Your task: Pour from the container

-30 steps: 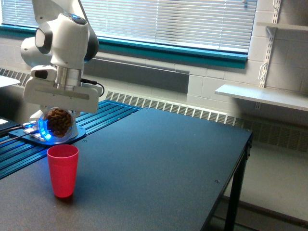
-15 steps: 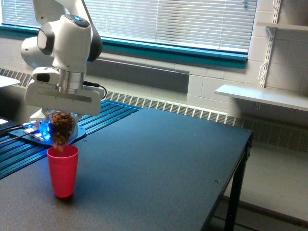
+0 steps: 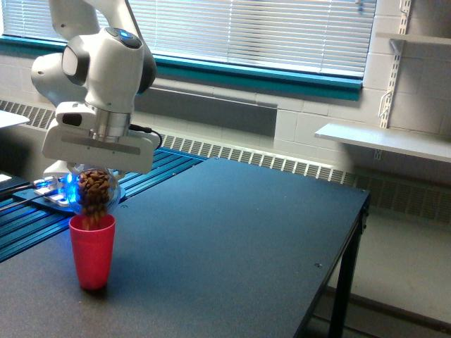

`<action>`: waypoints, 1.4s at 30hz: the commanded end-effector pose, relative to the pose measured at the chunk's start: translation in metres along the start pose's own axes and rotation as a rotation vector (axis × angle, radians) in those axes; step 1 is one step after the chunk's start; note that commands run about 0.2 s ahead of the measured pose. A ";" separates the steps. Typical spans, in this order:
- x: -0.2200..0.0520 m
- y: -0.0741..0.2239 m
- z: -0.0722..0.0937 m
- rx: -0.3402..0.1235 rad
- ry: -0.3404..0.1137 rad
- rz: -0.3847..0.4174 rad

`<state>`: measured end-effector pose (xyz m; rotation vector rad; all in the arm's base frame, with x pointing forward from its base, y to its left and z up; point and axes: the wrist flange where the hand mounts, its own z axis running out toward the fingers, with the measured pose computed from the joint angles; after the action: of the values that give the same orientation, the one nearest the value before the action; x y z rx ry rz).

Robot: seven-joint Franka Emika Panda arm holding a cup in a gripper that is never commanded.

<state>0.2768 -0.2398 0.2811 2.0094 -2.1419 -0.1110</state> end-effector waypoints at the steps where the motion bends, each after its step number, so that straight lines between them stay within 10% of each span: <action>1: 0.000 -0.005 -0.003 -0.015 -0.001 -0.015; 42: 0.001 -0.012 -0.003 -0.110 0.007 -0.072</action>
<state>0.2836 -0.2462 0.2818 1.9891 -2.0690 -0.2145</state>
